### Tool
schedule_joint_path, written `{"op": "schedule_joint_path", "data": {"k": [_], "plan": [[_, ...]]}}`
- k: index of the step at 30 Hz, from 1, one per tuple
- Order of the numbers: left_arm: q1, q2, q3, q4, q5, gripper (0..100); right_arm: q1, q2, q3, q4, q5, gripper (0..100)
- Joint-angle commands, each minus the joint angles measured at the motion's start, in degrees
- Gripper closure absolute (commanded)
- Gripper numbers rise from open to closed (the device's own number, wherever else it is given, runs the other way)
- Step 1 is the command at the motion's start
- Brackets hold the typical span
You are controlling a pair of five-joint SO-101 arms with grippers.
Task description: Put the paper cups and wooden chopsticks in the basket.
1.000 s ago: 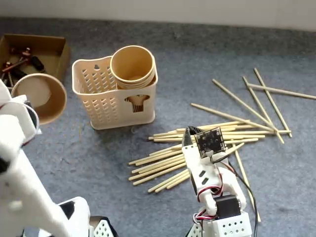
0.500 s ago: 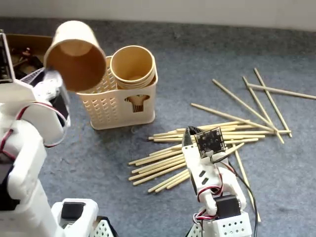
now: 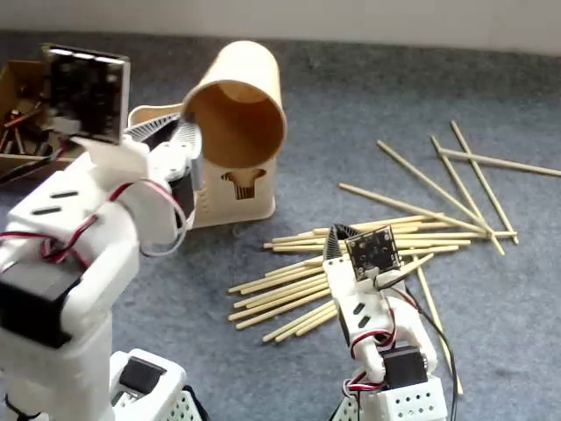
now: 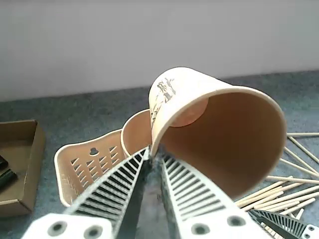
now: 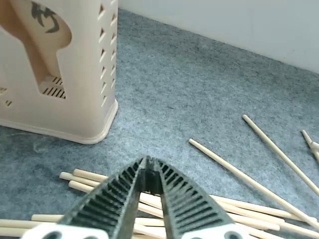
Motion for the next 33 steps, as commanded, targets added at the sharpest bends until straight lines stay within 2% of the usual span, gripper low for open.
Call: {"op": "schedule_joint_path", "data": {"k": [1,20,26,28,33], "plan": [[1.1,-0.4,2.9,-3.3,0.5,99,-0.3,-0.2,8.4,0.3,0.6,98.8],[-5.1,-0.6,8.7,-2.0,0.3,99,-0.3,-0.2,8.4,0.3,0.6,98.8],[-5.3,-0.6,7.8,-2.1,0.5,79,-0.3,-0.2,8.4,0.3,0.6,98.8],[-5.5,-0.5,7.4,-2.5,0.5,77,-0.3,-0.2,8.4,0.3,0.6,98.8],[-8.2,-0.4,7.9,-10.3,0.5,77,-0.3,-0.2,8.4,0.3,0.6,98.8]]}}
